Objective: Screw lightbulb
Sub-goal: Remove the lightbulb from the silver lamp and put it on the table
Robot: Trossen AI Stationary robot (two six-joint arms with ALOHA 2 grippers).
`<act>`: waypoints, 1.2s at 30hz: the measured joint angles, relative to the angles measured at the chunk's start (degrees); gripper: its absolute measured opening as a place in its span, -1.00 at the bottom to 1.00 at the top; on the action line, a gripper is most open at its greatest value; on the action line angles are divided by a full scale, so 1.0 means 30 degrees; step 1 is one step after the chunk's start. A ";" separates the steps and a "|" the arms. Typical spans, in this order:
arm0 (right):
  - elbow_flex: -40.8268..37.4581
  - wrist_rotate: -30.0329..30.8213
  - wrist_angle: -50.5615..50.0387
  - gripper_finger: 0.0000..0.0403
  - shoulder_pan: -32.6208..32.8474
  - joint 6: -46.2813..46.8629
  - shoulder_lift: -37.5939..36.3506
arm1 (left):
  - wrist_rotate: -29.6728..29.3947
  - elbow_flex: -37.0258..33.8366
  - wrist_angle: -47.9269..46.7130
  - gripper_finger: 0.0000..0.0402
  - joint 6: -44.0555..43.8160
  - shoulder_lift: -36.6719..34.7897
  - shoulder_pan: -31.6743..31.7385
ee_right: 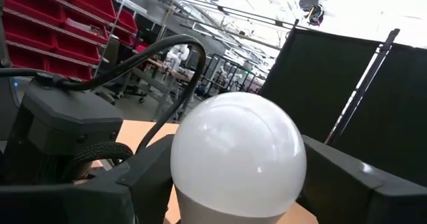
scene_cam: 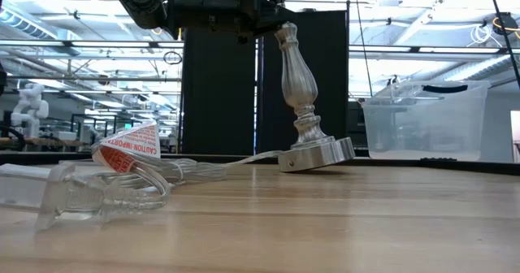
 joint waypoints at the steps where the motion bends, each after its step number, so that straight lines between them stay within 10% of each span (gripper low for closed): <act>1: 0.0000 -0.0072 -0.0009 0.35 0.0000 -0.0038 0.0000 | -0.0006 0.0000 -0.0013 -0.63 0.0006 0.0000 0.0000; 9: 0.0000 -0.0995 -0.1602 0.35 0.0000 0.0481 -0.0490 | 0.0222 0.0000 -0.0029 -0.63 0.0126 0.0000 0.0007; 22: 0.0000 -0.9242 -0.9543 0.36 -0.2085 0.5915 -0.3804 | 0.0632 0.0015 -0.0020 -0.63 0.0145 0.0007 0.0007; 36: 0.0007 -2.4926 -1.1243 0.38 -0.7523 0.7864 -0.4626 | 0.1648 0.0015 0.0019 -0.63 0.0282 0.0007 0.0015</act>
